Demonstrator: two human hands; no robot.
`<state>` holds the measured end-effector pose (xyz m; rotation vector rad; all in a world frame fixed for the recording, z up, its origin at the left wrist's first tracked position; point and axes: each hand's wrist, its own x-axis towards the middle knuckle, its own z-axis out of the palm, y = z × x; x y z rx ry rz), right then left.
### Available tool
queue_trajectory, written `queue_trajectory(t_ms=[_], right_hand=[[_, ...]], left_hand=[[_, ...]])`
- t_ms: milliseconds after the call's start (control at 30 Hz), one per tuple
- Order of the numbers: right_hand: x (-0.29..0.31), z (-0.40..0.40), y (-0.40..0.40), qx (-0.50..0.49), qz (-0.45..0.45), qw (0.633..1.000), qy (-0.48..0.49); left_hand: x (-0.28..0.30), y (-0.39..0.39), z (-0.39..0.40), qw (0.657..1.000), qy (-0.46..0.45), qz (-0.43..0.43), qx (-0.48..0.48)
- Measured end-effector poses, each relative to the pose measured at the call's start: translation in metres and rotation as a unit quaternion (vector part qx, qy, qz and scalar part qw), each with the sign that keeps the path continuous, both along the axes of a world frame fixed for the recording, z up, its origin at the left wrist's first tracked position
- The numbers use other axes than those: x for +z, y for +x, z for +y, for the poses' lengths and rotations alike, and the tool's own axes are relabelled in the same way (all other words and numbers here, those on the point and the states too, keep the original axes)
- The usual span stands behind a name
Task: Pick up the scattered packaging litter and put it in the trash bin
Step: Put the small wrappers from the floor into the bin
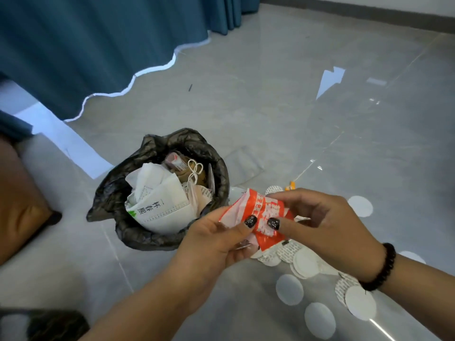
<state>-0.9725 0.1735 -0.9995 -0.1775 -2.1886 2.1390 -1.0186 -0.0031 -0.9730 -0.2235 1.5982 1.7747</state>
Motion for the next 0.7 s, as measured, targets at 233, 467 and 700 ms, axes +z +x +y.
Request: queue_trajectory(t_ms=[233, 467, 700], right_hand=[[0.011, -0.011, -0.025, 0.017, 0.207, 0.949, 0.239], [0.006, -0.014, -0.024, 0.074, 0.31, 0.821, 0.474], [0.0, -0.032, -0.012, 0.164, 0.253, 0.853, 0.425]], left_hand=[[0.015, -0.005, -0.008, 0.992, 0.051, -0.069, 0.094], [0.026, -0.004, -0.016, 0.992, 0.071, -0.032, 0.098], [0.025, -0.008, -0.034, 0.991, -0.04, 0.033, 0.127]])
